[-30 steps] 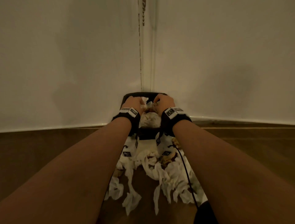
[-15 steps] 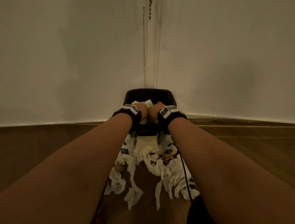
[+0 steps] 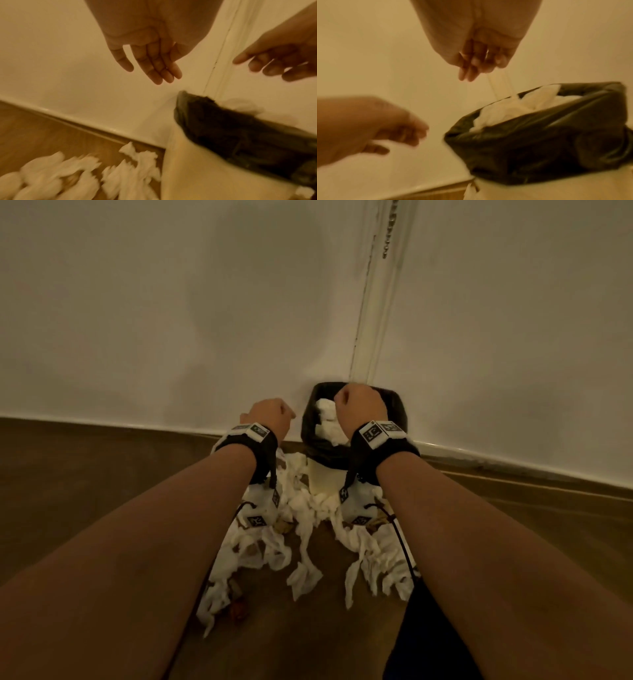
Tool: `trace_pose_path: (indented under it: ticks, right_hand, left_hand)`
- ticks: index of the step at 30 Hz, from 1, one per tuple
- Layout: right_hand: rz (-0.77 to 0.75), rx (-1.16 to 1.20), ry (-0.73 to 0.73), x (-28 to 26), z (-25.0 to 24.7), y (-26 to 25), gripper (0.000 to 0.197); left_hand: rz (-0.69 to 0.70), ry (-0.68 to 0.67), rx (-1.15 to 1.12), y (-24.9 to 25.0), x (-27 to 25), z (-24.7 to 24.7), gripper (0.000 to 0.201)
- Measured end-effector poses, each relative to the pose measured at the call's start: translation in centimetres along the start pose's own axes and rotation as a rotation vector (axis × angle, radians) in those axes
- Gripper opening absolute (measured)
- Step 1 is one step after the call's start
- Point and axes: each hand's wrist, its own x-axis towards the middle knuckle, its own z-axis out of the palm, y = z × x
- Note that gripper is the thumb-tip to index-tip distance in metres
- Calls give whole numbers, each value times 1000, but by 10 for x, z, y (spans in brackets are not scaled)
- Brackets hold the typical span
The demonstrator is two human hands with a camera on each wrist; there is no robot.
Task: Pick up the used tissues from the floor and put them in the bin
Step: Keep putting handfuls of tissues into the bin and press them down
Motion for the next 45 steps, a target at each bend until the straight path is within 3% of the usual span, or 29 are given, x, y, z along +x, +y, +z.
trace_pose_path:
  ticks: [4,8,13,17,20,24,27,31,37,41,45]
  right_hand:
    - [-98,110,-84,-23,14,-28,30]
    - [-136,152,-242,-41,45,-45,28]
    - [-54,145,-505,-55,93,-43,31]
    - [65,179,-601,-71,127,-21,26]
    - [78,111,-651,-88,156,-4,25]
    - [-76,-115,-770,-104,181,8,31]
    - [-253,-263,-783,-110,197,13,58]
    - [-276,-337,-847,-111,220,20,88]
    - [-191,-364,-812,-121,237,26,41]
    - [-138,-265,-734,-121,233,24,29]
    - [137,63,-598,-116,228,27,26]
  left_hand:
    - [-115,-131,36,-49,-34,7,25]
    - [-134,-285,119,-91,-59,28,25]
    - [-108,-467,236,-127,-87,68,31]
    - [-34,-571,340,-133,-100,91,33]
    - [-18,-562,434,-137,-109,105,31]
    - [-60,-415,396,-147,-112,113,35]
    - [-99,-300,346,-155,-114,114,41]
    - [-128,-224,312,-165,-112,113,40]
    - [-154,-275,269,-180,-112,116,40]
    - [-69,-436,376,-185,-113,124,67]
    - [-54,-477,447,-184,-113,130,66]
